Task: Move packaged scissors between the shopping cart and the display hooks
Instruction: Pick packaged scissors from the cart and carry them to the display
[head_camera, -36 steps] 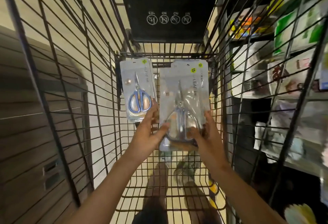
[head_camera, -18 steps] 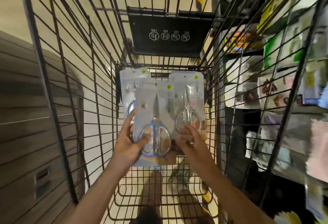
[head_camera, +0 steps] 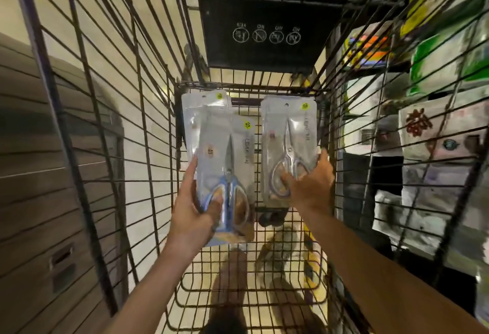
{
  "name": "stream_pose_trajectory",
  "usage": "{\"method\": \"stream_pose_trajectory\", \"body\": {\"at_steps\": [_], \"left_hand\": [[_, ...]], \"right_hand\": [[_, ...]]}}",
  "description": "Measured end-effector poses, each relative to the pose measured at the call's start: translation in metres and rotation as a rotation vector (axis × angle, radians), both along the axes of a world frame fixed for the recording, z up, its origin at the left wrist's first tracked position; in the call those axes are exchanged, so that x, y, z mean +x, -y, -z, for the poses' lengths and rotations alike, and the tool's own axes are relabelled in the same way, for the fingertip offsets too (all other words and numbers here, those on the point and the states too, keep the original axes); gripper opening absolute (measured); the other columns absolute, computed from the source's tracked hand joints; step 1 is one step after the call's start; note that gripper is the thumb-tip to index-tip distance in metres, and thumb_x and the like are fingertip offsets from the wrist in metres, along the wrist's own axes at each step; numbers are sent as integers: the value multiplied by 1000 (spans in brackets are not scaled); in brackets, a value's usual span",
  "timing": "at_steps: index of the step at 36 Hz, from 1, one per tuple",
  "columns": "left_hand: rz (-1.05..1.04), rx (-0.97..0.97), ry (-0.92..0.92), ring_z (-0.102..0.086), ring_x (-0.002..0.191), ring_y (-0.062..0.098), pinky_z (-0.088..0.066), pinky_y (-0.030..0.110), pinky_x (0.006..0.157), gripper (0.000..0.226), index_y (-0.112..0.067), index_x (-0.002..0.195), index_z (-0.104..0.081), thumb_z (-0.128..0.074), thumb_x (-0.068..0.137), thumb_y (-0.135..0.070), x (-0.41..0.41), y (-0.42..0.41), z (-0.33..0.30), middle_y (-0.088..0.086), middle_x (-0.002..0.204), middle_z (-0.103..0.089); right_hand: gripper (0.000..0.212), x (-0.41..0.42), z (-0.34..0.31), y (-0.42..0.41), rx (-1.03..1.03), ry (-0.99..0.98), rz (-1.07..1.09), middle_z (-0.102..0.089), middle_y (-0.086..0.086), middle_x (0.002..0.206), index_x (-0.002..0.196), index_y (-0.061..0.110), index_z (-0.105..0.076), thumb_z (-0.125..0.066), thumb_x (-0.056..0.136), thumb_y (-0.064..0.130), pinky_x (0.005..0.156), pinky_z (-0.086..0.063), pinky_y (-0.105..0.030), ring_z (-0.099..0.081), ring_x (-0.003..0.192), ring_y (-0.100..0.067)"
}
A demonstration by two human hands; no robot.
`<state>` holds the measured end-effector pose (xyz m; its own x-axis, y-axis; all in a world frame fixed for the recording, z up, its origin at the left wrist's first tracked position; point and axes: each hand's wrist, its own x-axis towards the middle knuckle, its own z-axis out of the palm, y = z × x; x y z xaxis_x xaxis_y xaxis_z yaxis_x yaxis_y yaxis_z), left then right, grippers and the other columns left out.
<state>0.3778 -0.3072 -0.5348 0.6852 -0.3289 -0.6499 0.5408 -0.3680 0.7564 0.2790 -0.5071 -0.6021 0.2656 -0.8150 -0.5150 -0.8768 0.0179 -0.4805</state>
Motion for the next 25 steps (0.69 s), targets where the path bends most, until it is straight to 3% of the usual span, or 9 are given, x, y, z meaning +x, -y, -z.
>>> {"method": "stream_pose_trajectory", "body": {"at_steps": [4,6,8,9,13,17,19,22,25], "left_hand": [[17,27,36,-65,121,13,-54,32,100,79,-35,154,-31,-65,93,1,1,0,1,-3,137,-63],[16,31,30,-66,119,13,-55,29,98,78,-32,155,-31,-65,93,2,2,0,0,-5,136,-64],[15,48,25,-65,121,13,-54,35,101,79,-31,155,-30,-65,93,3,3,0,-1,-3,138,-62],[14,59,30,-63,123,14,-52,39,104,80,-32,156,-30,-64,93,4,3,-1,1,-1,139,-62],[46,78,63,-60,128,18,-54,38,102,81,-32,156,-28,-65,93,2,4,-2,1,2,143,-58],[50,61,96,-58,129,14,-54,13,87,84,-27,157,-29,-70,88,-2,2,-4,-13,-2,146,-55],[70,72,148,-58,129,15,-55,25,97,83,-24,157,-31,-69,88,4,-1,-10,-21,-4,144,-56],[114,65,198,-57,132,20,-51,50,105,83,-23,157,-30,-62,91,14,-8,-19,-41,-1,148,-55],[153,33,226,-54,135,22,-54,42,103,86,-29,157,-29,-60,91,16,-17,-26,-75,0,152,-50]], "right_hand": [[109,-2,-8,1,-11,-54,-13,-40,-13,148,154,17,-31,-93,65,30,109,-43,-50,-34,139,-33],[106,-4,-11,1,59,5,52,-46,-6,141,151,23,-34,-94,64,21,90,-56,-32,-47,128,-27],[92,-8,-13,0,147,71,84,-56,1,128,146,27,-39,-89,70,14,59,-49,-5,-57,109,-18],[83,-11,-15,-1,174,81,61,-59,4,120,142,29,-41,-86,74,14,50,-44,-2,-59,99,-13],[63,-23,-17,-6,229,159,-5,-62,11,107,142,27,-41,-74,88,18,48,-51,-10,-62,87,-2],[59,-37,-28,-15,315,202,16,-63,10,122,145,41,-36,-66,96,29,75,-64,-45,-66,106,-16],[58,-46,-43,-19,337,200,-19,-63,10,126,146,44,-33,-63,98,32,81,-62,-52,-66,112,-20],[63,-66,-64,-27,328,232,-41,-61,3,135,149,44,-29,-63,96,38,88,-60,-54,-64,118,-24],[61,-81,-102,-34,360,328,-46,-61,2,133,147,40,-36,-67,94,39,81,-63,-38,-65,116,-20]]}}
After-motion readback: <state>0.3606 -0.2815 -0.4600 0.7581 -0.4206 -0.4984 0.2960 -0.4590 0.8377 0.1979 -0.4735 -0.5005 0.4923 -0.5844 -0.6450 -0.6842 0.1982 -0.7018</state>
